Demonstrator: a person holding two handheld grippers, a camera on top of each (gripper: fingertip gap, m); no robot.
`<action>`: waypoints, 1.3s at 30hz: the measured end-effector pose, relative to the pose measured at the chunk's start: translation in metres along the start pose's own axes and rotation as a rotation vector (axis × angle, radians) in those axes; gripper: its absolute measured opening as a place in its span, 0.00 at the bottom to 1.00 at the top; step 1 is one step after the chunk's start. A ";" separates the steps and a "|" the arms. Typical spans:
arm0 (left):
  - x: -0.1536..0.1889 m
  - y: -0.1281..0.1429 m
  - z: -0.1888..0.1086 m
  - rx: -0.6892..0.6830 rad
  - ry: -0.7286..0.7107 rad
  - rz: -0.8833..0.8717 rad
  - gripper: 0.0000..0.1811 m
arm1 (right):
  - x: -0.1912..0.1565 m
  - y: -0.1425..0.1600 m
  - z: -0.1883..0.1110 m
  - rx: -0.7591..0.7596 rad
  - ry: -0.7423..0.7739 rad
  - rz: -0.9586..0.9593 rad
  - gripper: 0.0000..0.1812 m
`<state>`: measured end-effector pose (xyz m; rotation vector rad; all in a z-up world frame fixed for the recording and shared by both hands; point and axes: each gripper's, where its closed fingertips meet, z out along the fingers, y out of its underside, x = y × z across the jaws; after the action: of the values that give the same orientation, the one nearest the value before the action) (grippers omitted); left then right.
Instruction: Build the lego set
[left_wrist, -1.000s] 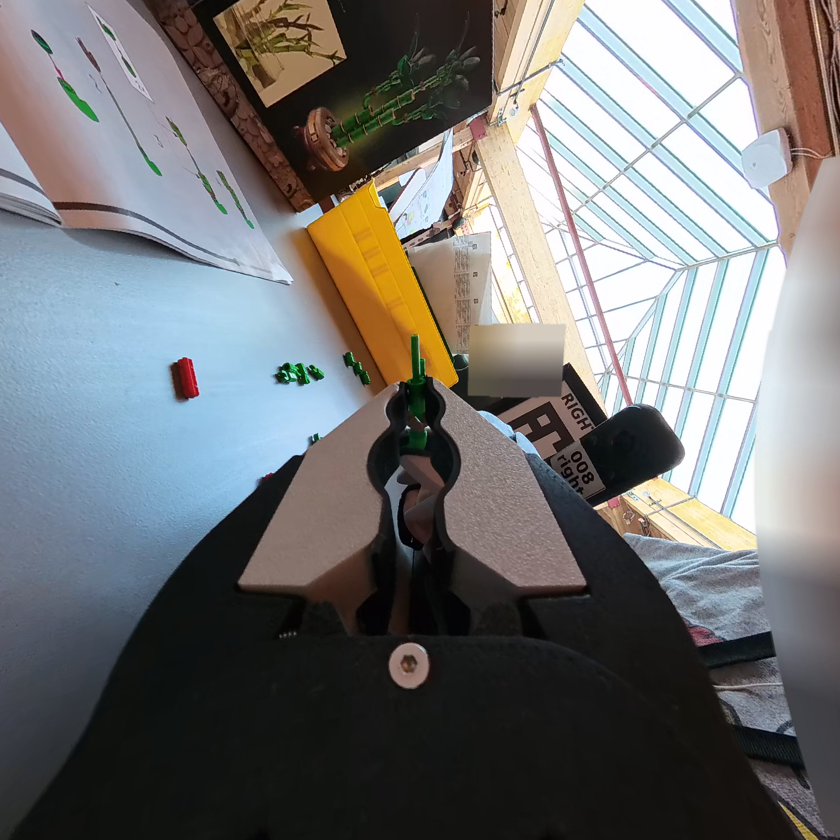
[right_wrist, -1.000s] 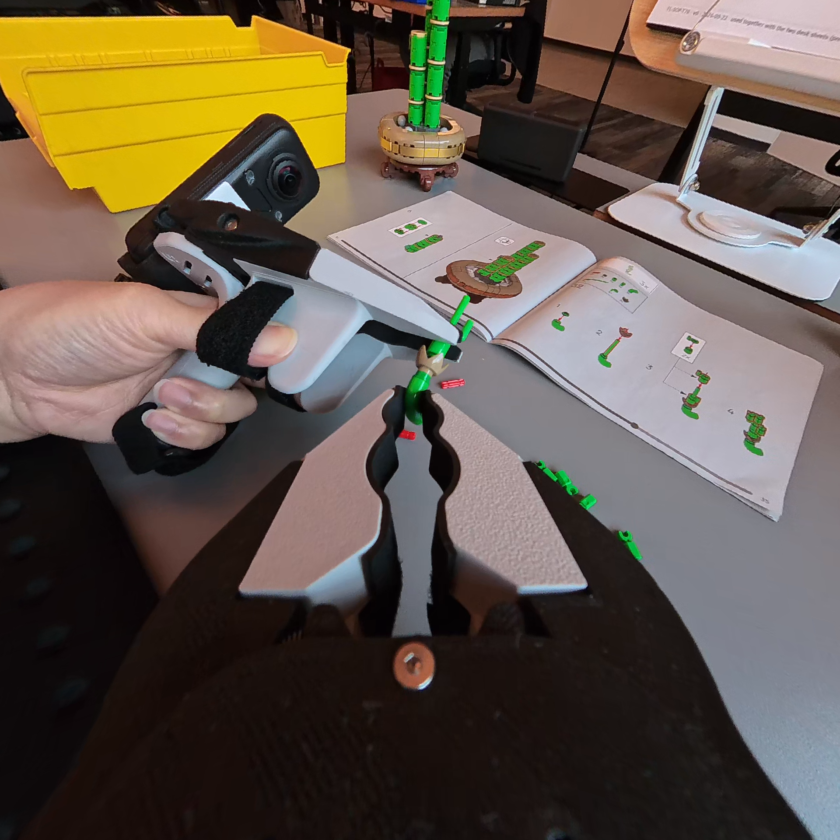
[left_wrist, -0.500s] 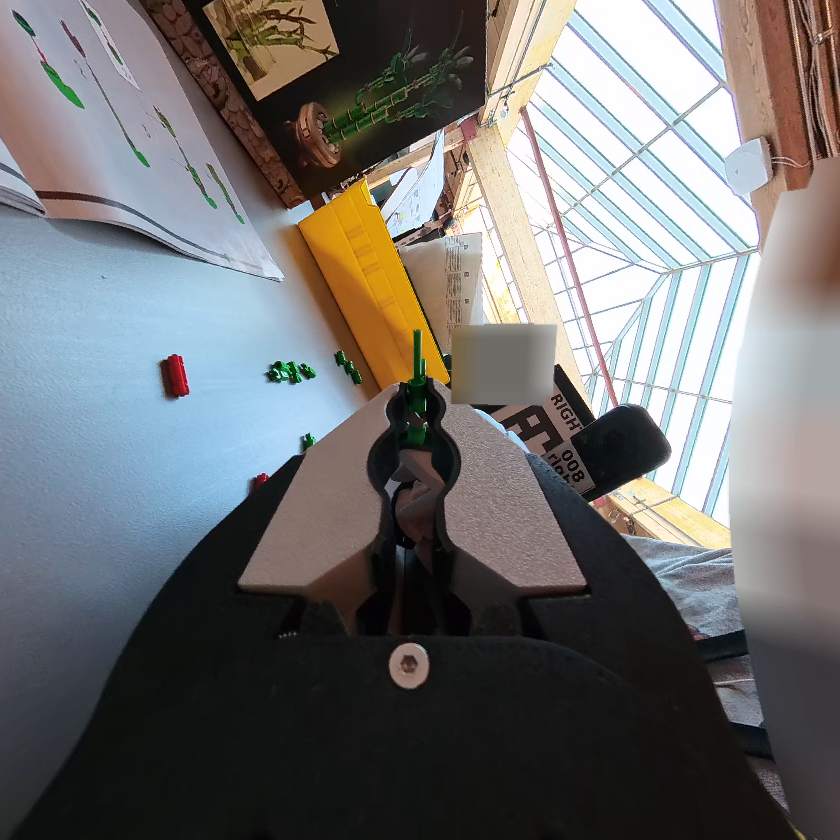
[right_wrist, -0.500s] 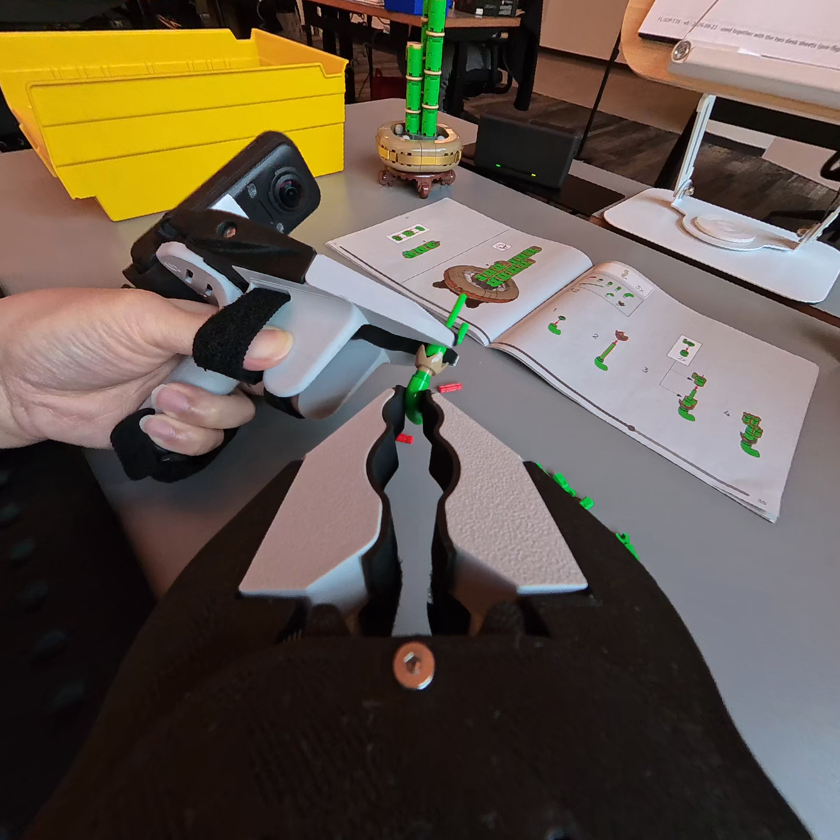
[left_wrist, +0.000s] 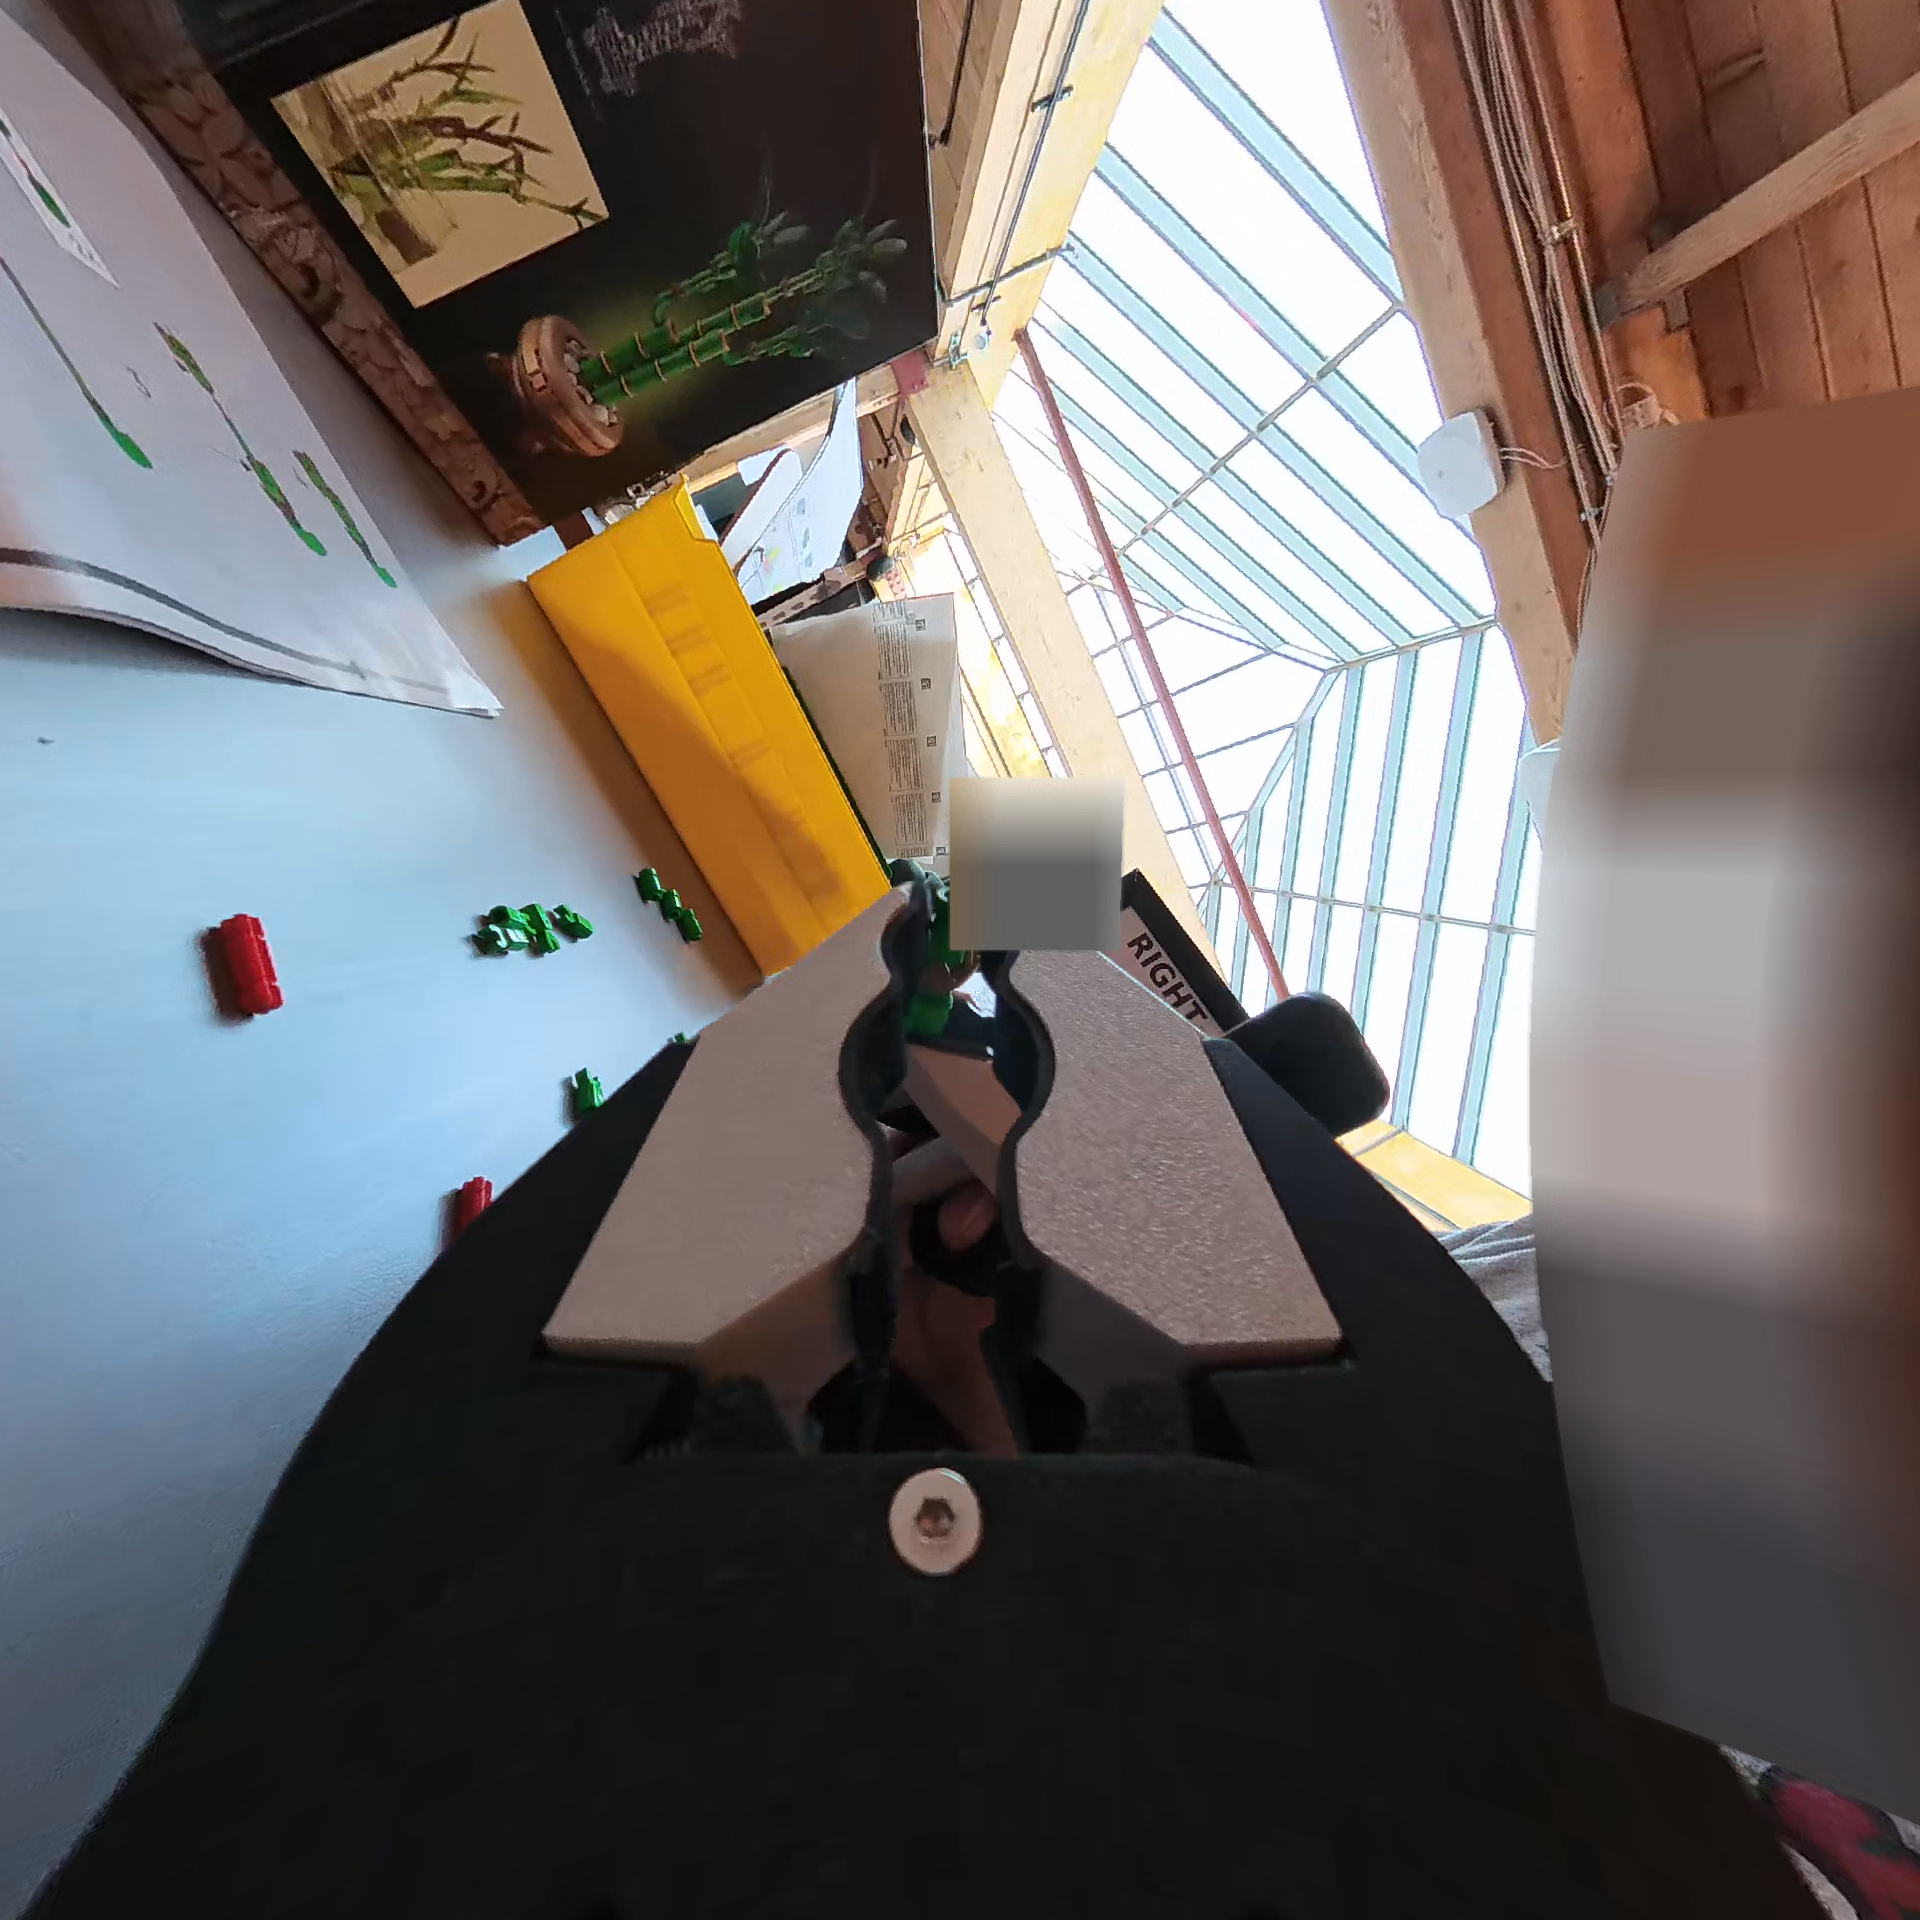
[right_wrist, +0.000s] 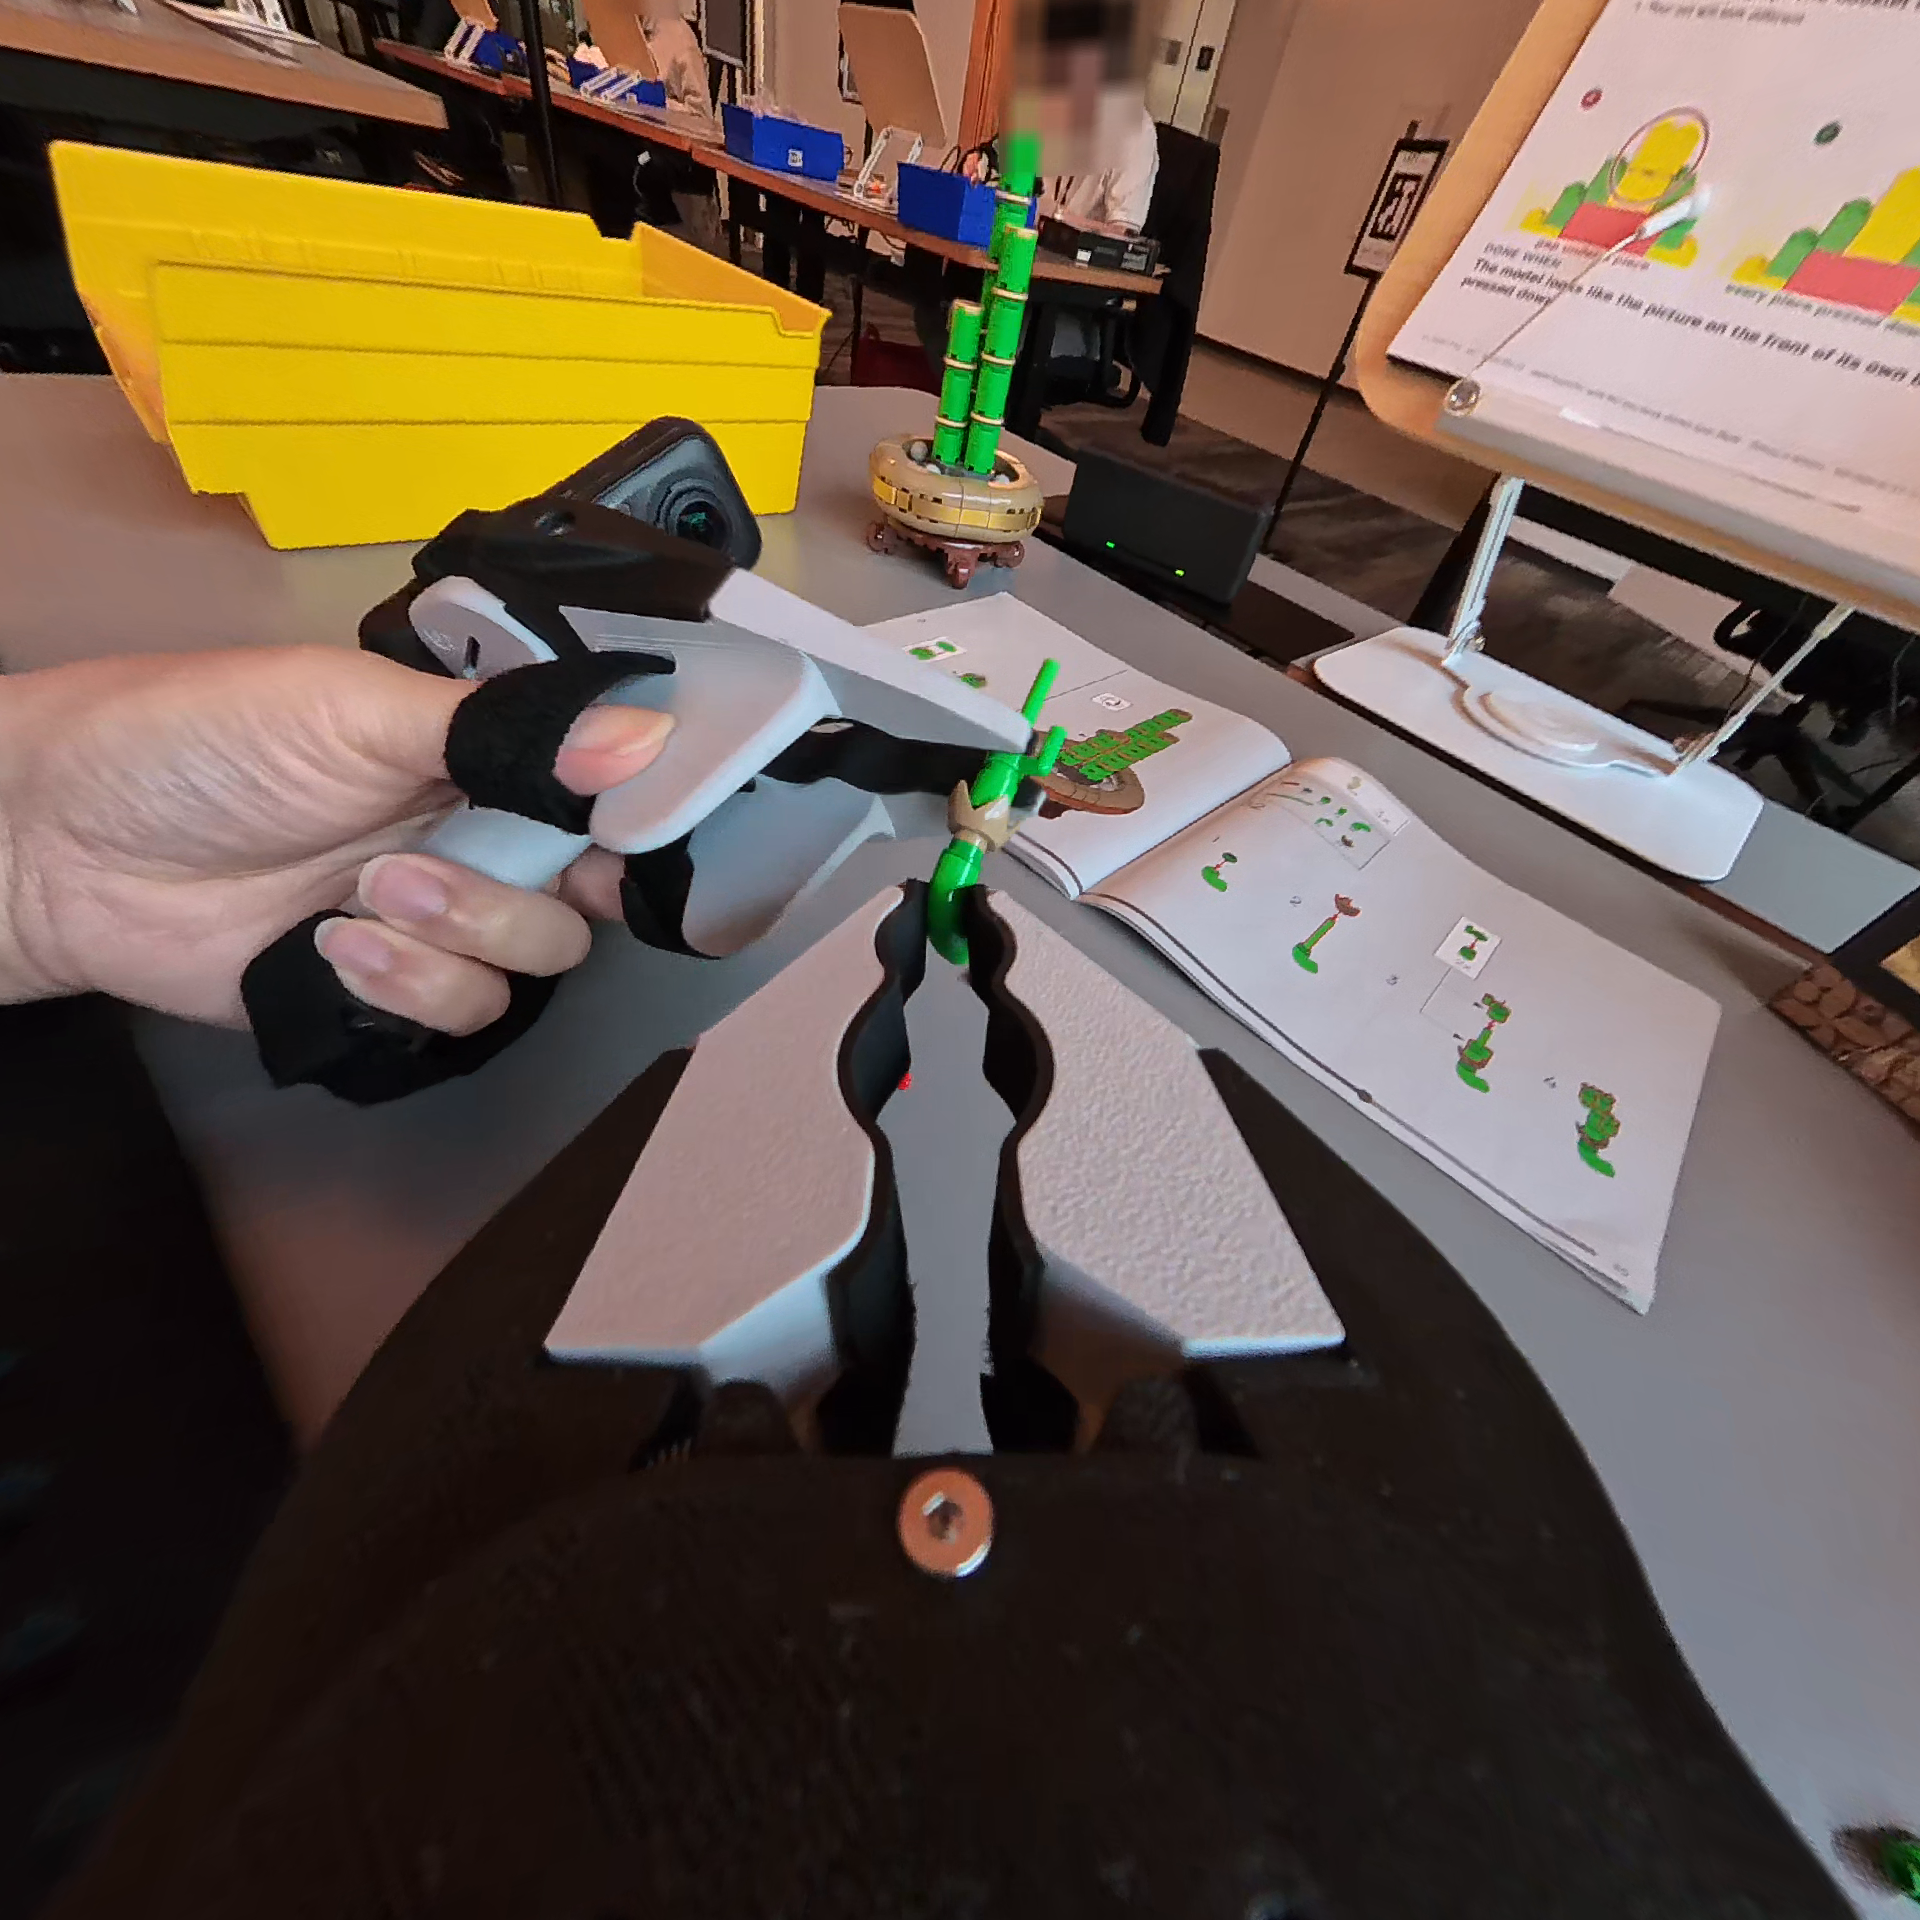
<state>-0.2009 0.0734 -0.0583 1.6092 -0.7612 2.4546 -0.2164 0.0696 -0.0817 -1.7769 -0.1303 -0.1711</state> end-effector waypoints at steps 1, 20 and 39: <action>0.001 -0.001 0.000 0.005 0.002 0.007 0.03 | 0.000 -0.001 0.000 0.004 0.002 -0.010 0.04; 0.007 0.000 0.000 -0.043 -0.064 0.212 0.02 | -0.001 -0.006 -0.005 0.047 -0.048 0.083 0.03; 0.009 0.008 0.001 -0.084 -0.054 0.202 0.03 | -0.002 -0.004 -0.008 0.029 -0.037 0.067 0.03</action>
<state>-0.2064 0.0644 -0.0526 1.6487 -1.0692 2.4807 -0.2197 0.0622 -0.0763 -1.7537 -0.0989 -0.0880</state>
